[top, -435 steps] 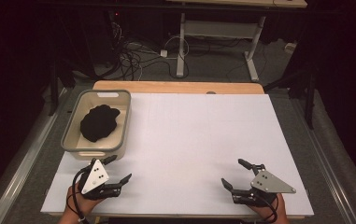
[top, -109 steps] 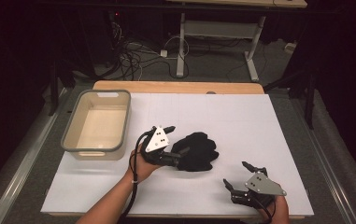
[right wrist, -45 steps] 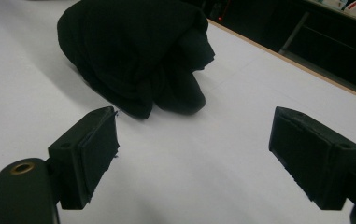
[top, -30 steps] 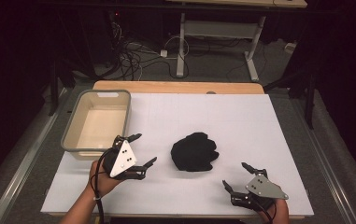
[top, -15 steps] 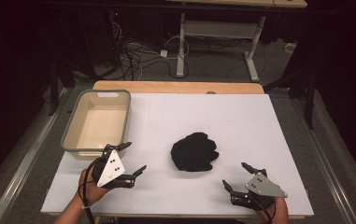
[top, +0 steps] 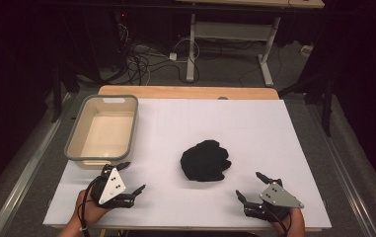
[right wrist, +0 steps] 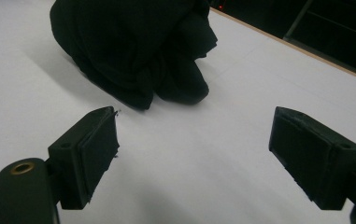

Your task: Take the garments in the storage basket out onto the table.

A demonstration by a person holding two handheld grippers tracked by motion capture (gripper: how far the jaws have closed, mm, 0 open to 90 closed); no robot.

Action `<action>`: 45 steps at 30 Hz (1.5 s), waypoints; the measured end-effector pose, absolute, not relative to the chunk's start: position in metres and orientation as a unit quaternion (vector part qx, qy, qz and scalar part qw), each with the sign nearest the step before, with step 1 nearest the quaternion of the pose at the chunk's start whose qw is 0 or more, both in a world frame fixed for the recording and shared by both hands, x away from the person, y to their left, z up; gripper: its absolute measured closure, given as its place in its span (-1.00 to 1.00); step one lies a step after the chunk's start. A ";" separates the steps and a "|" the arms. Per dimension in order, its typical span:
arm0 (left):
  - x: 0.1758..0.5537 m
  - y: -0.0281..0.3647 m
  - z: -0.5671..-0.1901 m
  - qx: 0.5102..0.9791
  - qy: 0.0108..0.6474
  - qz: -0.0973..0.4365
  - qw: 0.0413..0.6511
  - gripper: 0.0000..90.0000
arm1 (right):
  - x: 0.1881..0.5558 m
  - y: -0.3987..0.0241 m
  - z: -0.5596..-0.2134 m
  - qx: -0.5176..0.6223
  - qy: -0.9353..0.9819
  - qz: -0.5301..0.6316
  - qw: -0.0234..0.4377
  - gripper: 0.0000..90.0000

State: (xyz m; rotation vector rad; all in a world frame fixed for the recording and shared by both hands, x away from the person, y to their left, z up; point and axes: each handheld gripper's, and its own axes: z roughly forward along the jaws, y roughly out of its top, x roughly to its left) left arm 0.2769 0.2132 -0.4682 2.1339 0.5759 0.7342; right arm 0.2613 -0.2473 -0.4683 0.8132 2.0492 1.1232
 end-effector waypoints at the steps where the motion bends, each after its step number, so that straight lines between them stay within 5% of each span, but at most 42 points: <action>1: 0.276 0.217 -0.474 0.841 0.240 0.282 0.395 -0.65 | 0.261 -0.248 -0.469 0.311 0.782 0.429 0.327 -0.65; 45: 0.273 0.232 -0.477 0.831 0.263 0.285 0.398 -0.64 | 0.273 -0.248 -0.469 0.317 0.782 0.428 0.324 -0.65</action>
